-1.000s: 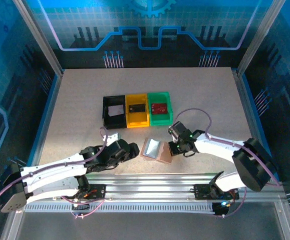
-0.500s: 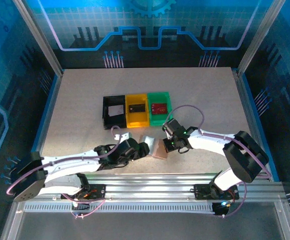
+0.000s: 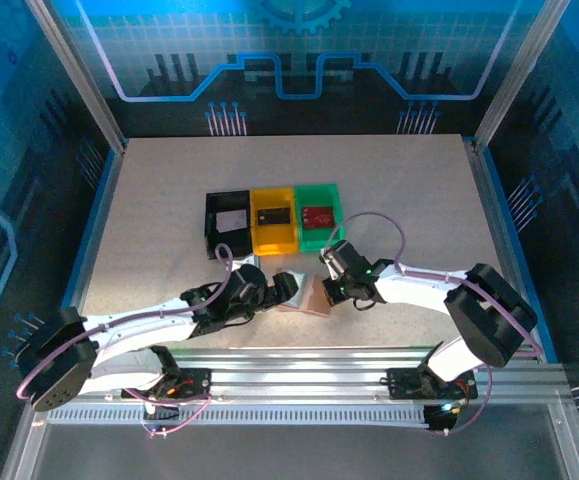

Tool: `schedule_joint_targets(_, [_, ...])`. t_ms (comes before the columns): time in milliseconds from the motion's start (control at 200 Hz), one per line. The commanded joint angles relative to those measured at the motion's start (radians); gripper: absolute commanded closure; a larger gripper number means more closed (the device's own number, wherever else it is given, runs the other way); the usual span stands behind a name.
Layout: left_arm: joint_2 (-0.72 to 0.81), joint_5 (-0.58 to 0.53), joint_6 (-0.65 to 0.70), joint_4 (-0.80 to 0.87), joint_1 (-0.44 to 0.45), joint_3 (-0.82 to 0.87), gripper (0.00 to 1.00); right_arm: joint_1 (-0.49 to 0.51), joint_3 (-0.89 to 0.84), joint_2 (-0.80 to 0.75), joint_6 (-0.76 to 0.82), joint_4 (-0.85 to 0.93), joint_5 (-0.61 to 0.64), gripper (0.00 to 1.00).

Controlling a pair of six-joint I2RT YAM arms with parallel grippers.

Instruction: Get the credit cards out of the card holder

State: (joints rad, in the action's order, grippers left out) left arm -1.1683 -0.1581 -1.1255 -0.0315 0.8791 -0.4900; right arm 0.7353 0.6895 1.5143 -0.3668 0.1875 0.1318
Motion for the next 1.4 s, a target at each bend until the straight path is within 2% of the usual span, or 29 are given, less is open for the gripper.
schedule_joint_targets(0, [0.041, 0.053, 0.044, -0.039, -0.015, 0.008, 0.01, 0.037, -0.032, 0.006, 0.029, -0.015, -0.036, 1.00])
schedule_joint_targets(205, [0.052, 0.112, 0.053, -0.033, -0.058, 0.017, 0.01, 0.092, -0.054, -0.017, 0.052, -0.036, -0.024, 1.00])
schedule_joint_targets(425, [0.059, 0.159, 0.058, -0.017, -0.107, 0.016, 0.01, 0.100, -0.073, -0.015, 0.047, -0.058, -0.033, 1.00])
schedule_joint_targets(1025, [-0.120, 0.199, 0.117, -0.016, -0.133, -0.065, 0.01, 0.099, -0.103, -0.034, 0.058, -0.104, -0.050, 1.00])
schedule_joint_targets(1396, [-0.193, 0.235, 0.096, -0.081, -0.135, -0.081, 0.01, 0.099, -0.098, -0.023, 0.062, -0.105, -0.055, 1.00])
